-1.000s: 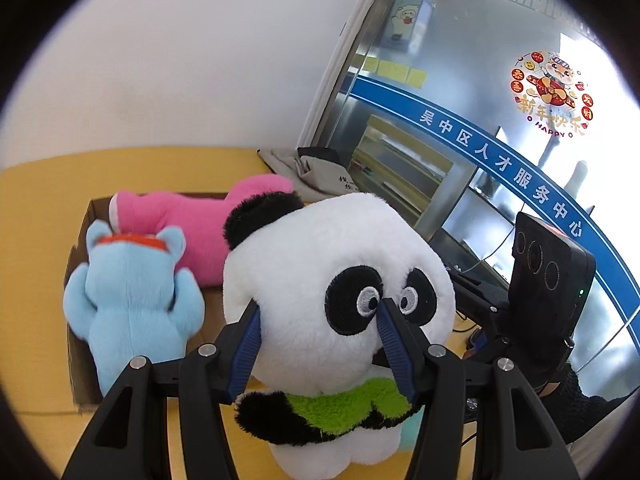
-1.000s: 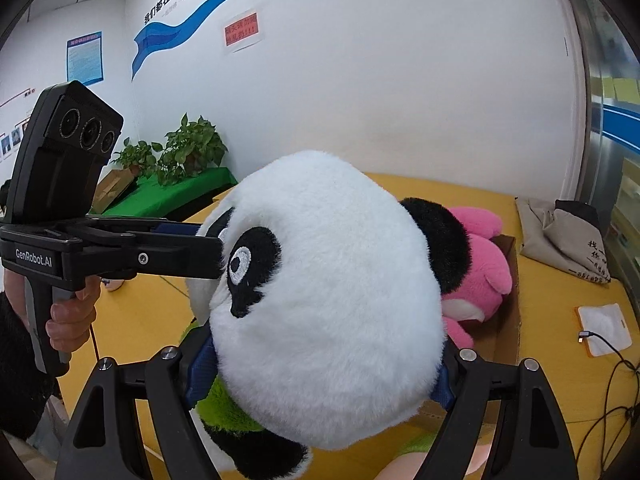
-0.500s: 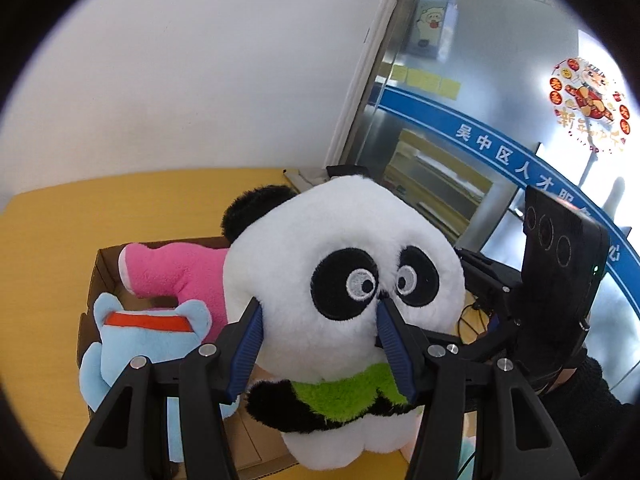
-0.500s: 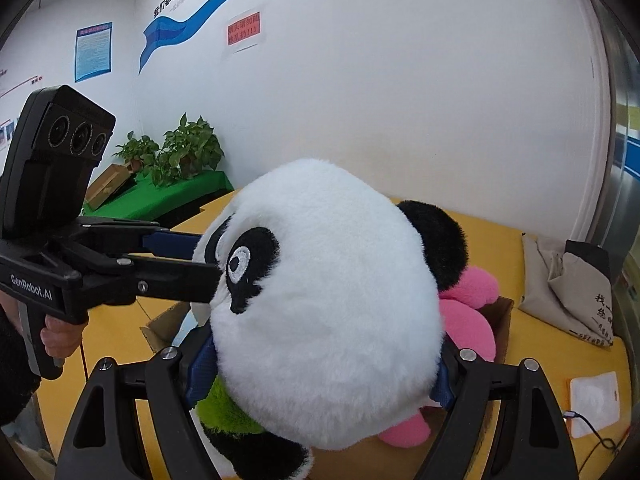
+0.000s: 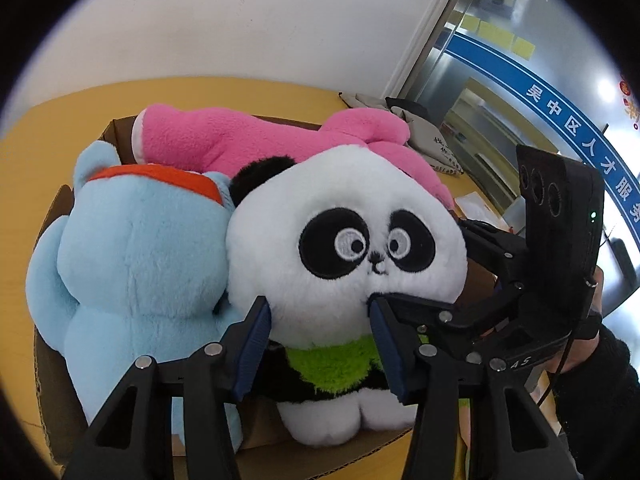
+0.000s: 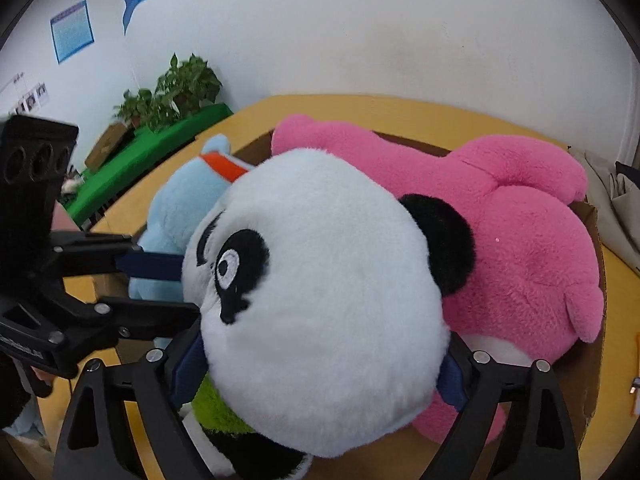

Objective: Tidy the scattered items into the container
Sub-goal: 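Lower the white panda into the box and open both tools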

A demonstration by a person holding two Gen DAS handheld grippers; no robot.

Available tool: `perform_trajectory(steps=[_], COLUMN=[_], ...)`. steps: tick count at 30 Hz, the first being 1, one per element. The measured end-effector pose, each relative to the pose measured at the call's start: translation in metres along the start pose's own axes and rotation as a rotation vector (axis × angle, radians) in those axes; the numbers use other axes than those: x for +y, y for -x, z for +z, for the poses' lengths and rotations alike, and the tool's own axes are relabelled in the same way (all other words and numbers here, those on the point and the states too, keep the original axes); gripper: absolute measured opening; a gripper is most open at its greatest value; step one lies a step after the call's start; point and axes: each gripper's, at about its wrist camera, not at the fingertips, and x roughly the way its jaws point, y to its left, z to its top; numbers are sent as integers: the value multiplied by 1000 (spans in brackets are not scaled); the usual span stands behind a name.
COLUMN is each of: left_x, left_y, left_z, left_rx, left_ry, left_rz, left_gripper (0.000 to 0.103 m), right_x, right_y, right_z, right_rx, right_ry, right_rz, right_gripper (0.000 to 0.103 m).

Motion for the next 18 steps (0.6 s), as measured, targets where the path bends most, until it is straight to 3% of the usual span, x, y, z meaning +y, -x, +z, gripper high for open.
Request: perform_trajectory(steps=[2, 5, 11, 14, 18], left_x=[2, 6, 31, 40, 39], left_y=[11, 30, 33, 20, 24], left_z=[-3, -11, -46, -62, -67], left_rx=[-29, -47, 16, 59, 40], left_ry=[0, -23, -5, 31, 44], left_rz=[-2, 11, 49, 65, 87], left_gripper=[49, 49, 50, 50, 50], right_x=[5, 4, 5, -2, -11], right_y=[1, 20, 65, 61, 39], right_z=[-7, -14, -34, -51, -71], right_rx=[16, -17, -23, 30, 174], right_ry=[53, 34, -55, -105, -135], right_rz=[-41, -60, -78, -114, -213], right_gripper=[99, 99, 103, 103, 102])
